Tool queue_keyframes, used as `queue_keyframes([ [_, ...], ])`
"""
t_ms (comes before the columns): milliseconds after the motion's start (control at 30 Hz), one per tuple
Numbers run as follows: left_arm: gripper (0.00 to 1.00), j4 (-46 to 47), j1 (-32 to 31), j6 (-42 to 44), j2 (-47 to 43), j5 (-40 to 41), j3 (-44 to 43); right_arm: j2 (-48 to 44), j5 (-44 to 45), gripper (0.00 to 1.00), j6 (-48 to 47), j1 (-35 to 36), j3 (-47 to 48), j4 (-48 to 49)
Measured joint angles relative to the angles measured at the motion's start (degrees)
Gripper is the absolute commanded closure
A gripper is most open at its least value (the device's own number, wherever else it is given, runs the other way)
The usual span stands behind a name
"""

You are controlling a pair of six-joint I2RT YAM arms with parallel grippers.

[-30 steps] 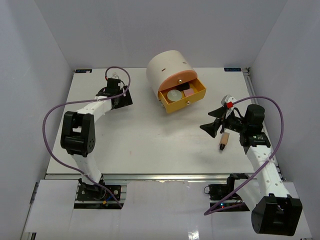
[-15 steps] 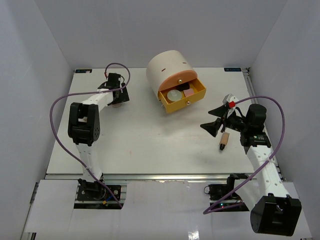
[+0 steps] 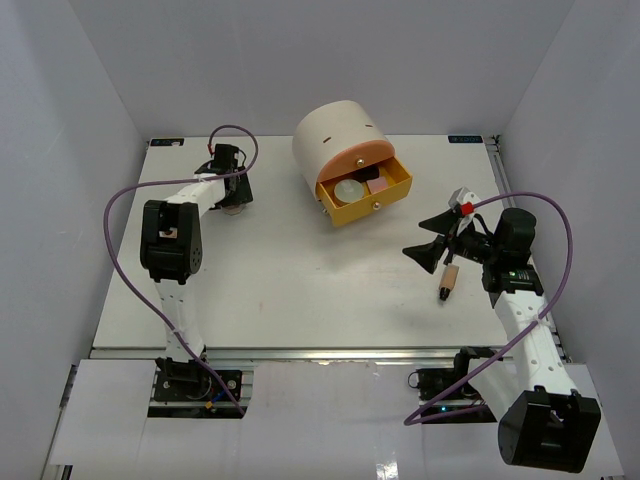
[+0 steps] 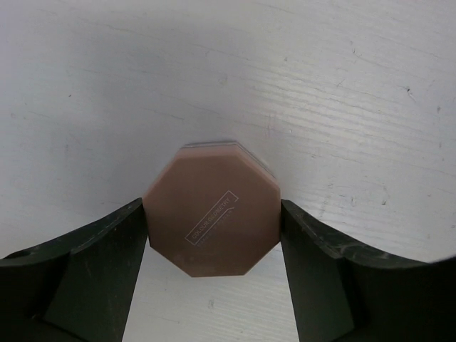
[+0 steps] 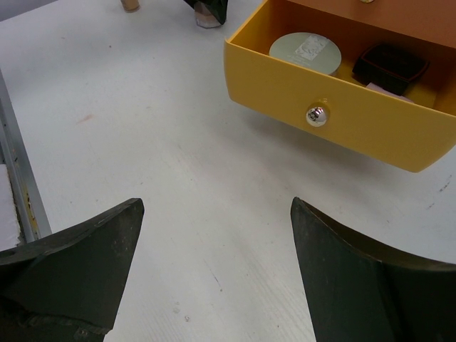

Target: Organize the makeup

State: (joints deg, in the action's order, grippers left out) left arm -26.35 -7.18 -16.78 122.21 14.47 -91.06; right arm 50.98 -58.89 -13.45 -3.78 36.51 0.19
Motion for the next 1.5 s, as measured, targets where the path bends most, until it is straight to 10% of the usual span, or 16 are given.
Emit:
queue_keyframes([
  [433,0.98,0.2,0.0,-1.5,-4.1,-5.5,3.5,0.0,0.0,0.10,0.0,-0.6,0.0,0.0],
  [933,0.99,11.3,-21.9,-7.0,-44.3,-18.4,16.4,-0.3,-0.2,0.10,0.0,-2.8,-0.9,0.4],
  [1500,0.95,4.9,-40.7,0.2,-14.8,-1.1,-13.0,-0.4,-0.9,0.10,0.8,-5.1,-1.8,1.3],
])
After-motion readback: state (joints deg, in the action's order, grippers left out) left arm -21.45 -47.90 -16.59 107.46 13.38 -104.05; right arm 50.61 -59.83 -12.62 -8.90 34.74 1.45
